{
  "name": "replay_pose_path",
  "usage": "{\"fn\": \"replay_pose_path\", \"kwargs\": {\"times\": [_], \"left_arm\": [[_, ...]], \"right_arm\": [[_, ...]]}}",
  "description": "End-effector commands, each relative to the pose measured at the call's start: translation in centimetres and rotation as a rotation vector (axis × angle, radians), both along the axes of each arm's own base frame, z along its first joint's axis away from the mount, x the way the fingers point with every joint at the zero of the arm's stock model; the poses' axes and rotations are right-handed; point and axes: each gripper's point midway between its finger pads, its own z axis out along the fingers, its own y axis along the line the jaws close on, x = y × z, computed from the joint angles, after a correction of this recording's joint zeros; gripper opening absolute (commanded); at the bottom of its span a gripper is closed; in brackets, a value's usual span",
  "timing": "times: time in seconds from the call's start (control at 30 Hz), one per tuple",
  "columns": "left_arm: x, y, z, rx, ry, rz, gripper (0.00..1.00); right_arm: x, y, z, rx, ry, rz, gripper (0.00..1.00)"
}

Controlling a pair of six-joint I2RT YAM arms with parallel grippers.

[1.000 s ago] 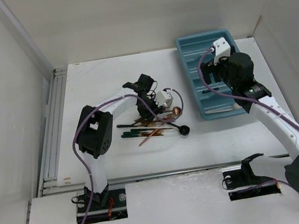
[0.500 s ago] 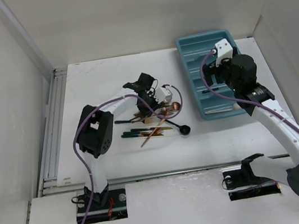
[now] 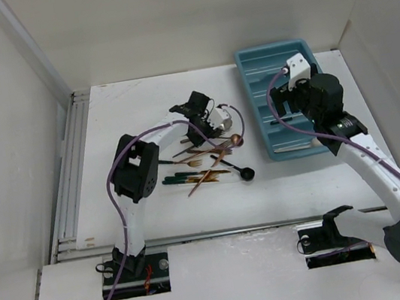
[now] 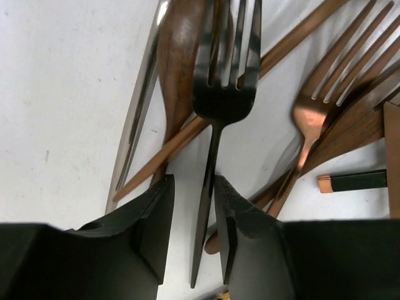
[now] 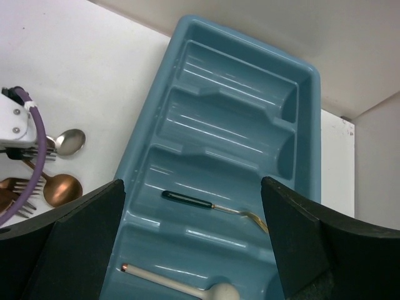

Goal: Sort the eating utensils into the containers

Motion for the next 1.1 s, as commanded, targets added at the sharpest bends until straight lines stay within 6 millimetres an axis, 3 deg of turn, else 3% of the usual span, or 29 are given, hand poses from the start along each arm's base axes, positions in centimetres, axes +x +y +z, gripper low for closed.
{"fn": "replay_pose_path", "kwargs": {"times": [0.0,0.17,0.23,0.43,0.53,0.57,0.63,0.77,0.9,0.97,1.0,1.03,1.07], "left_arm": [[-1.8,2.2,-2.5,0.083,0.082,-0.013,0.29],[-3.2,2.6,-3.2,0.088,0.122,-0.030,0.18],[-3.6,2.9,-2.5,0.084,0.115,-0.030,0.00],[-4.0,2.6,-1.5,0.035,0.140,-0.003,0.00],[-2.2,2.1,2.9,-0.083,0.095,0.045,0.00],[-1.1,2.1,5.5,-0.133,0.055,0.064,0.00],[-0.6,1.6,8.0,-0.197,0.026,0.064,0.00],[-0.4,0.7,11.5,-0.254,-0.006,0.040,0.00],[0.6,-0.3,14.5,-0.308,-0.039,0.038,0.00],[1.6,-2.9,16.6,-0.347,-0.098,-0.006,0.00],[2.0,-4.2,17.5,-0.367,-0.128,-0.028,0.00],[2.8,-7.4,19.4,-0.420,-0.199,-0.082,0.00],[3.2,-9.2,20.4,-0.455,-0.234,-0.101,0.00]], "right_arm": [[-0.6,-0.4,1.8,-0.008,-0.052,-0.010,0.94],[-0.8,-0.7,2.2,-0.008,-0.063,-0.022,0.94],[-0.8,-0.9,2.2,-0.009,-0.063,-0.031,0.94],[-0.8,-0.9,2.2,-0.009,-0.063,-0.031,0.94],[-0.9,-0.9,2.5,0.002,-0.071,-0.033,0.94],[-0.9,-0.9,2.5,0.002,-0.071,-0.033,0.94],[-0.9,-0.8,2.5,0.011,-0.069,-0.035,0.94],[-0.9,-0.8,2.9,0.025,-0.076,-0.037,0.94],[-0.8,-1.5,4.6,0.058,-0.107,-0.089,0.93],[-0.8,-2.0,5.5,0.069,-0.125,-0.123,0.93],[-1.1,-2.8,6.9,0.082,-0.157,-0.167,0.93],[-1.8,-4.0,8.2,0.097,-0.193,-0.229,0.93],[-2.3,-4.1,9.2,0.107,-0.217,-0.229,0.93]]}}
